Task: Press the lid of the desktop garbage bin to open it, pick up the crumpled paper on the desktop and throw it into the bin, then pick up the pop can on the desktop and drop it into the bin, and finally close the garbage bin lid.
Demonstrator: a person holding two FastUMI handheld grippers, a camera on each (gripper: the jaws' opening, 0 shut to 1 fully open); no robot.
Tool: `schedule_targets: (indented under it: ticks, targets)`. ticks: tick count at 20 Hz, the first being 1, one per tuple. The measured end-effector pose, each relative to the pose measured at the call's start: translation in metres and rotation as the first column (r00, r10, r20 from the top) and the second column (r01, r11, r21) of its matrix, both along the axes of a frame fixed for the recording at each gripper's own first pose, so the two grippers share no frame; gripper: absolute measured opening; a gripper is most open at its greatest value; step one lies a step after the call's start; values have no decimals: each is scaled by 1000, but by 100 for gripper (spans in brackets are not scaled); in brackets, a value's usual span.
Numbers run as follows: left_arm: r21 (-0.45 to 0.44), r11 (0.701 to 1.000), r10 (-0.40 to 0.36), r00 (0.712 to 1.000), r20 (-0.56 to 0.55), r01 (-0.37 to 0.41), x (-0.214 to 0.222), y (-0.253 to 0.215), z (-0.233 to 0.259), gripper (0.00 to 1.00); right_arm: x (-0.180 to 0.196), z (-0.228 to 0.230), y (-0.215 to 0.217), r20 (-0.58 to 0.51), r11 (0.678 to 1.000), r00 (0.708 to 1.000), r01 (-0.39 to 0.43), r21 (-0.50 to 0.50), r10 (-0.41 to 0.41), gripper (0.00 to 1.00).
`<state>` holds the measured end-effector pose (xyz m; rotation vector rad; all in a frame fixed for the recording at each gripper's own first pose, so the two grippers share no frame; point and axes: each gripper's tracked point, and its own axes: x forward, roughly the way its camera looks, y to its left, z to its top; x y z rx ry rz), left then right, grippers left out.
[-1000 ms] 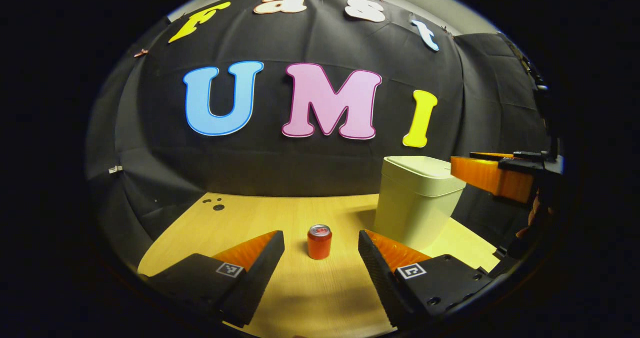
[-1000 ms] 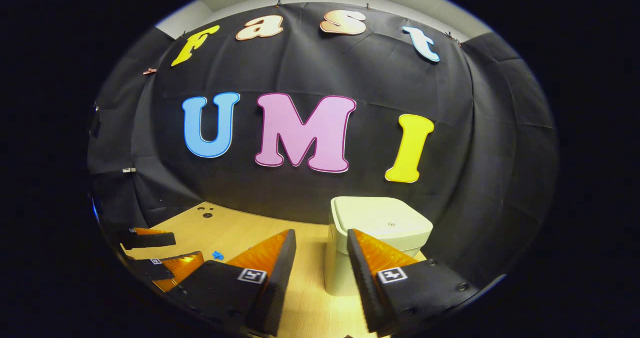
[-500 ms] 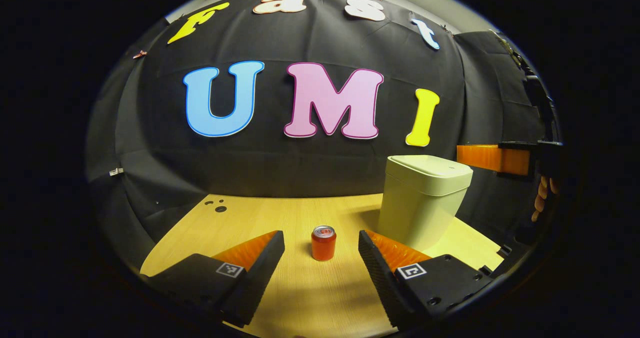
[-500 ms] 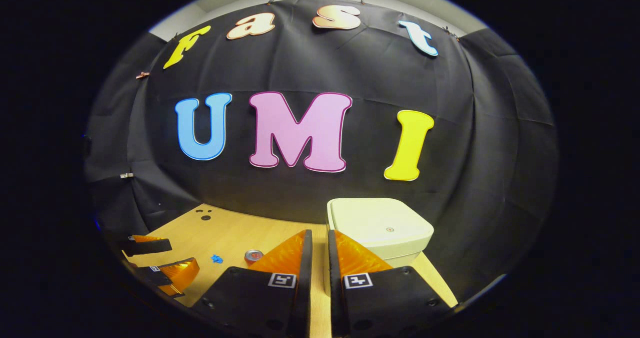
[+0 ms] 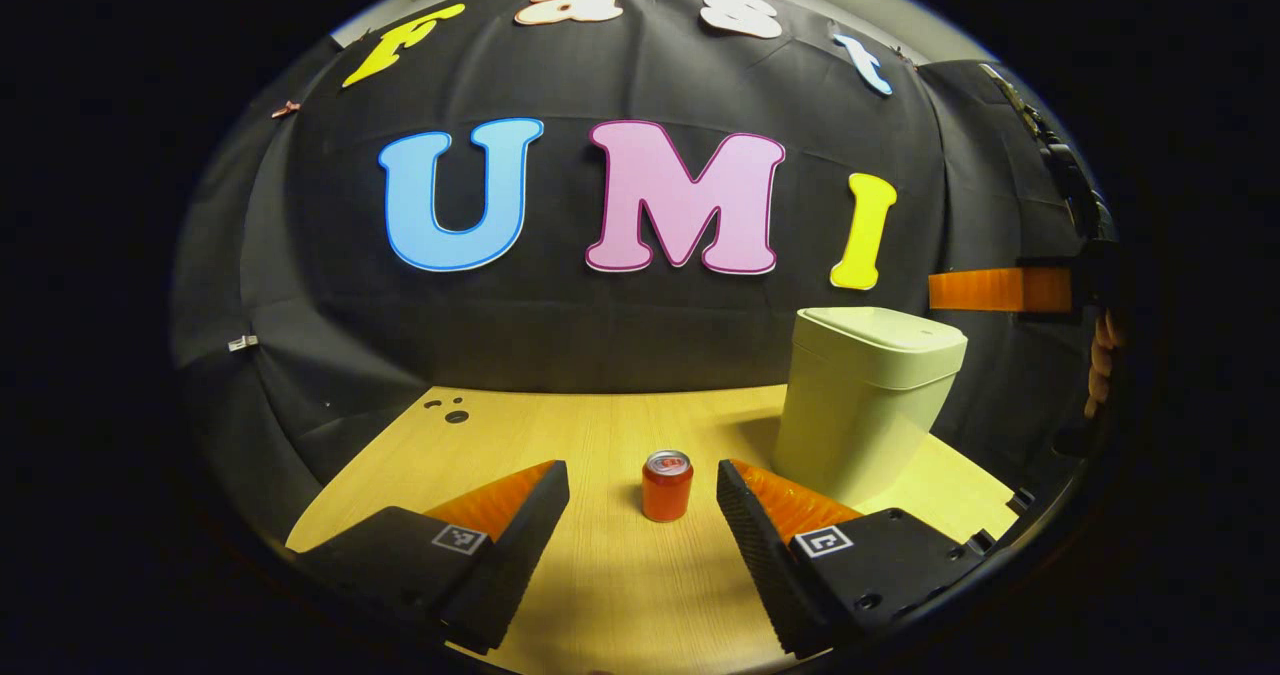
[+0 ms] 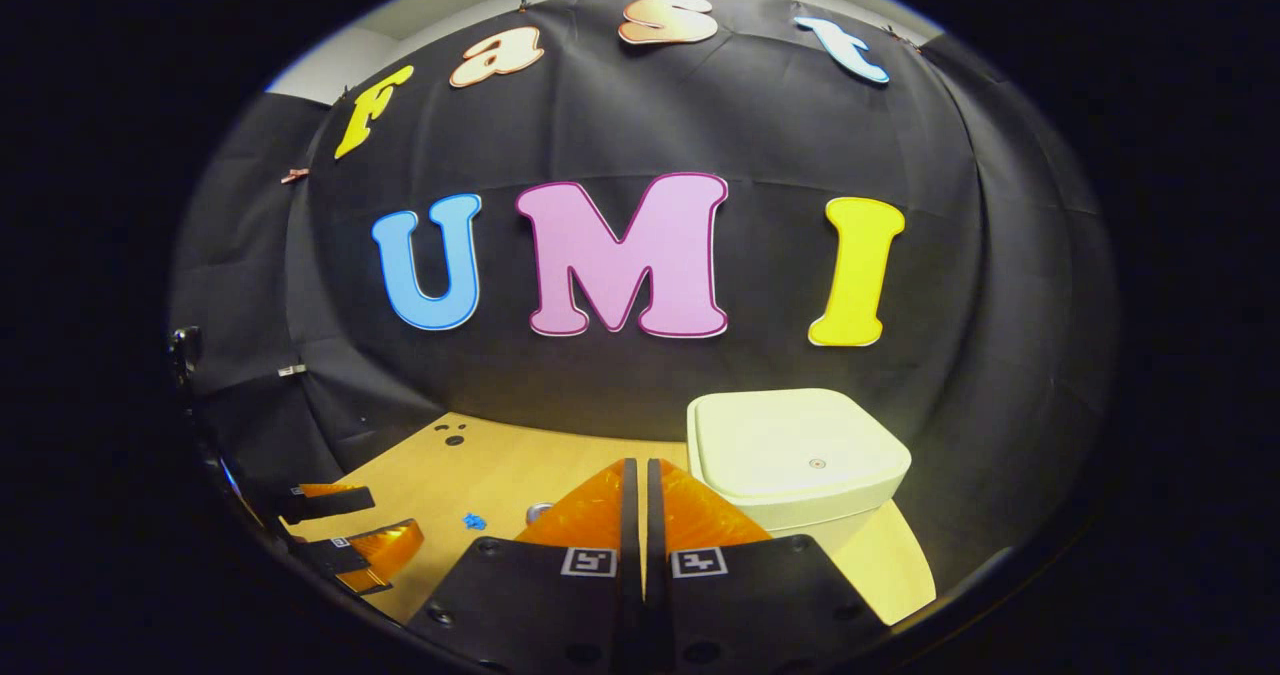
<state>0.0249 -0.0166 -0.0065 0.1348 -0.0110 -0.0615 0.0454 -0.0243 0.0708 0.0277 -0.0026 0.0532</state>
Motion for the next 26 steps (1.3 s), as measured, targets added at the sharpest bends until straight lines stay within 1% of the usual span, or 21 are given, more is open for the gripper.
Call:
schedule_targets:
  ticks: [5, 11, 14, 16, 22, 26]
  targets:
    - [1, 1000, 9, 1000, -24, -9, 2, 3, -5, 95, 20, 8, -38, -14, 997, 997, 73, 20, -72, 5]
    - [8, 999, 34, 998, -45, -33, 7, 11, -10, 95, 45, 15, -75, -7, 993, 993, 118, 19, -118, 5]
    - [28, 998, 52, 997, -61, -51, 8, 13, -17, 95, 57, 4, -96, -38, 988, 988, 153, 24, -152, 5]
    - [24, 998, 57, 996, -71, -56, 9, 13, -19, 95, 62, -3, -106, -54, 986, 985, 168, 10, -167, 5]
    - [11, 997, 82, 992, -98, -81, 12, 13, -25, 95, 75, -27, -122, -108, 984, 979, 177, 2, -176, 5]
    - [21, 994, 111, 987, -116, -110, 11, 13, -30, 96, 84, -41, -128, -134, 984, 976, 176, 1, -174, 5]
